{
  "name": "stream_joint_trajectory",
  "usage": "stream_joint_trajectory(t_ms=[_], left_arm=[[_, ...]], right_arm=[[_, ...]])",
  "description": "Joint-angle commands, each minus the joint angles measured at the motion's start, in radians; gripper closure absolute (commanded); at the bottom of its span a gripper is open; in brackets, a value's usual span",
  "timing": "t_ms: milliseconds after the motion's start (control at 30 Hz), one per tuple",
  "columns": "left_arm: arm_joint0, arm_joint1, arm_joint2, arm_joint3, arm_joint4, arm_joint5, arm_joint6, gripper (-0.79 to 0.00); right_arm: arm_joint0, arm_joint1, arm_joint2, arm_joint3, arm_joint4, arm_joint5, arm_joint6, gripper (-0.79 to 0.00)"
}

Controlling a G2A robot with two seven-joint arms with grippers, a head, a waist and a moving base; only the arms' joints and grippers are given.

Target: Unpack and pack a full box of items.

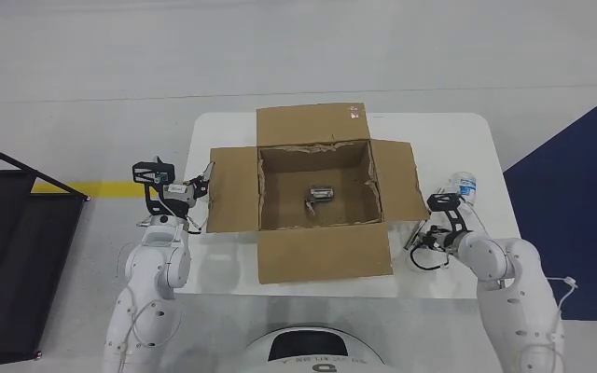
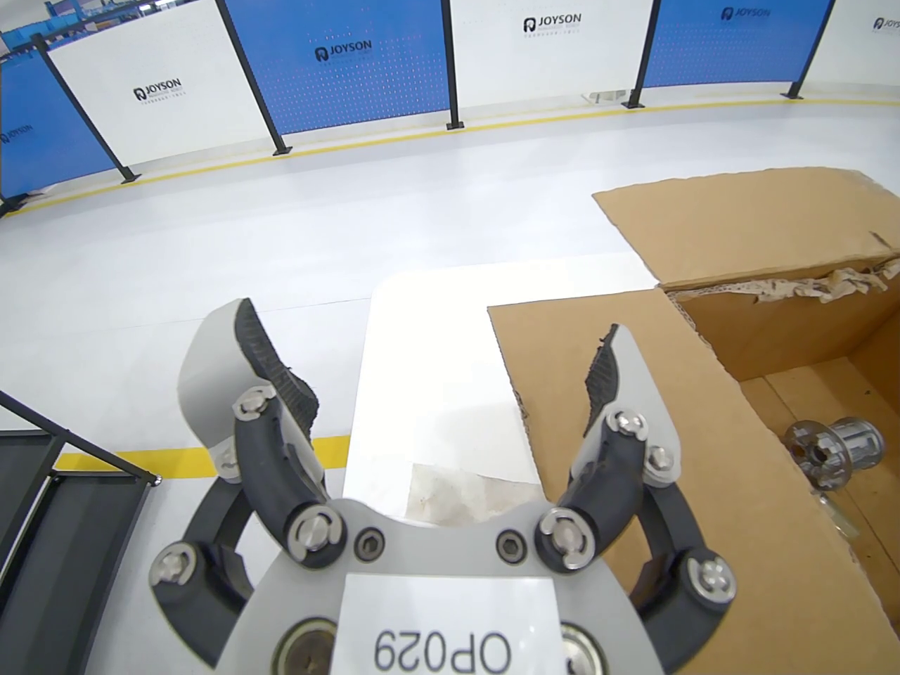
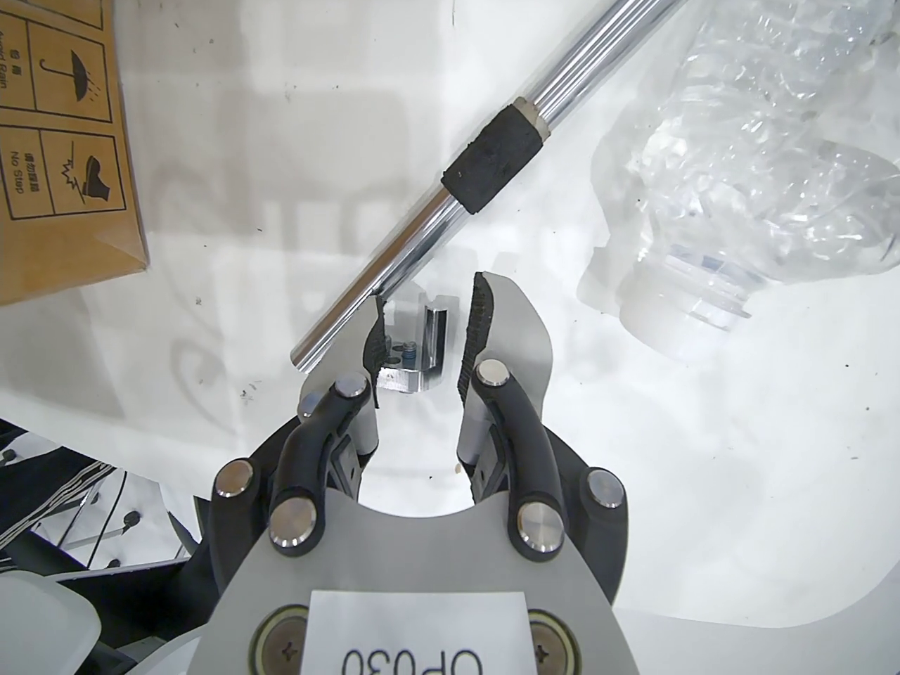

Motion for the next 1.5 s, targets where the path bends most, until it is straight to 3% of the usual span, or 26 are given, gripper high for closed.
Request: stream_joint_trajectory(t_ms=[0, 567, 633, 667, 700, 1400, 1467], left_arm=[[0.0, 0.0, 0.0, 0.0, 0.0, 0.0, 0.0, -0.785], [0.0, 0.0, 0.0, 0.0, 0.0, 0.0, 0.0, -0.785], [0.0, 0.0, 0.0, 0.0, 0.0, 0.0, 0.0, -0.785], [0.0, 0.0, 0.0, 0.0, 0.0, 0.0, 0.0, -0.785], [0.0, 0.0, 0.0, 0.0, 0.0, 0.0, 0.0, -0.785], [0.0, 0.0, 0.0, 0.0, 0.0, 0.0, 0.0, -0.785], [0.0, 0.0, 0.0, 0.0, 0.0, 0.0, 0.0, -0.785]], right_arm=[[0.001, 0.002, 0.005, 0.002, 0.01, -0.001, 0.005, 0.0], [-0.147, 0.015, 0.099, -0.133, 0.101, -0.004, -0.065, 0.0], [-0.169, 0.016, 0.079, -0.164, 0.074, -0.015, -0.069, -0.271], [-0.176, 0.016, 0.069, -0.175, 0.064, -0.015, -0.074, -0.65], [-0.18, 0.015, 0.06, -0.181, 0.058, -0.013, -0.078, -0.785], [-0.086, 0.028, -0.011, -0.049, 0.02, 0.036, -0.031, -0.782], [-0.088, 0.029, -0.011, -0.047, 0.015, 0.036, -0.029, -0.708]])
